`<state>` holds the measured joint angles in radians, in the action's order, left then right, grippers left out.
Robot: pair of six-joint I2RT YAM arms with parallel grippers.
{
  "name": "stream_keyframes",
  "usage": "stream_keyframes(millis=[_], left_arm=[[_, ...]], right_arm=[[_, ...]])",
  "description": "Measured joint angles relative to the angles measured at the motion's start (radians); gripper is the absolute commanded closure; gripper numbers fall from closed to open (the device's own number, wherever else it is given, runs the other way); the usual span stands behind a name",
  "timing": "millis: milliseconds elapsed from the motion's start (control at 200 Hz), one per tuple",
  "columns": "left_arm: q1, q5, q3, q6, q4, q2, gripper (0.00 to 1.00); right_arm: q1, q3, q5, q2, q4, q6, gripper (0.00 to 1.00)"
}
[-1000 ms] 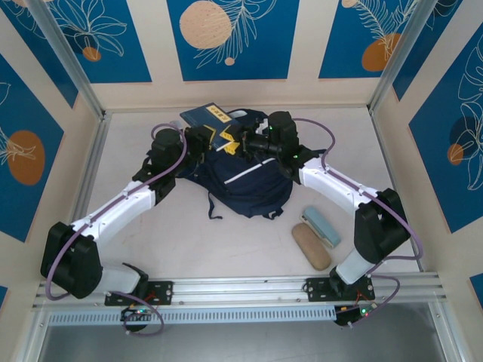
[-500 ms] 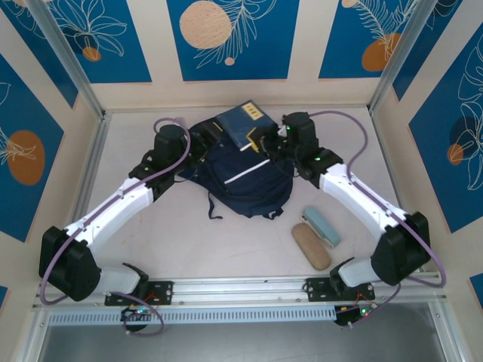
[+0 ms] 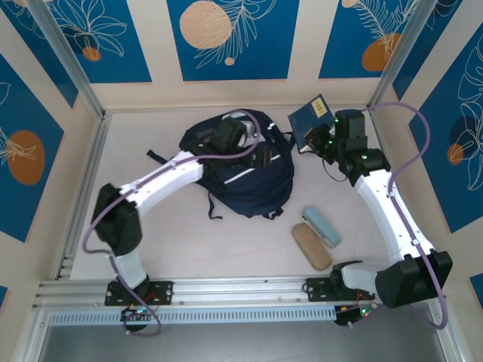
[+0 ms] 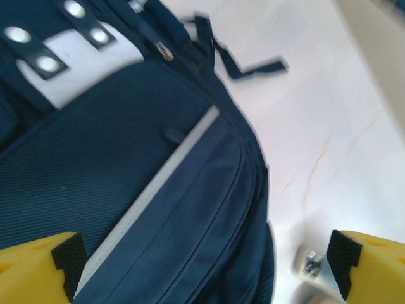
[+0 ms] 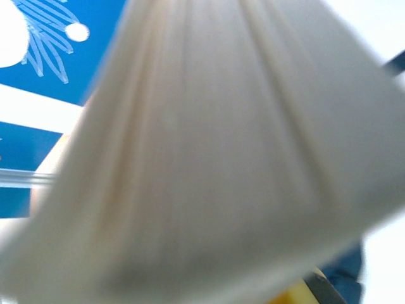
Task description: Pack the student bag
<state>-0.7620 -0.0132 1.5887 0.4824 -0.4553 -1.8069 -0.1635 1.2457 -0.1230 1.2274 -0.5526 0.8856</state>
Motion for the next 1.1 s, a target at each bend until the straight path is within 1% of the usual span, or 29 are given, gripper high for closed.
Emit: stream_keyframes(millis=[150, 270, 305, 350, 500, 610, 810, 875, 940, 1005, 1100], left_arm=[[-0.054, 0.018, 0.133, -0.145, -0.115, -0.142, 0.11], [-0.075, 0.043, 0.231, -0.221, -0.199, -0.237, 0.18], [-0.079, 0.051, 0.263, -0.237, -0.225, -0.265, 0.18], [-0.081, 0.063, 0.298, -0.257, -0.252, -0.297, 0.20], [-0.086, 0.123, 0.358, -0.298, -0.321, -0.375, 0.22], [-0.087, 0.172, 0.387, -0.318, -0.367, -0.418, 0.30], [-0.098, 0.233, 0.429, -0.371, -0.418, -0.459, 0.31], [-0.105, 0.259, 0.443, -0.384, -0.432, -0.470, 0.40], [-0.110, 0.285, 0.455, -0.393, -0.446, -0.480, 0.52], [-0.114, 0.304, 0.456, -0.404, -0.452, -0.483, 0.60], [-0.127, 0.329, 0.456, -0.420, -0.453, -0.483, 0.75]], right_arm=[[0.121, -0.018, 0.069, -0.006, -0.027, -0.036, 1.00], [0.174, -0.059, 0.118, -0.021, -0.032, -0.042, 1.00], [0.184, -0.068, 0.132, -0.024, -0.034, -0.042, 1.00], [0.193, -0.075, 0.147, -0.025, -0.034, -0.042, 1.00], [0.209, -0.091, 0.183, -0.026, -0.032, -0.040, 1.00], [0.211, -0.097, 0.202, -0.027, -0.031, -0.037, 1.00], [0.212, -0.099, 0.214, -0.027, -0.020, -0.029, 1.00], [0.211, -0.099, 0.216, -0.027, -0.015, -0.024, 1.00], [0.211, -0.100, 0.218, -0.027, -0.011, -0.022, 1.00], [0.212, -0.101, 0.218, -0.027, -0.010, -0.022, 1.00], [0.211, -0.101, 0.219, -0.027, -0.010, -0.022, 1.00]])
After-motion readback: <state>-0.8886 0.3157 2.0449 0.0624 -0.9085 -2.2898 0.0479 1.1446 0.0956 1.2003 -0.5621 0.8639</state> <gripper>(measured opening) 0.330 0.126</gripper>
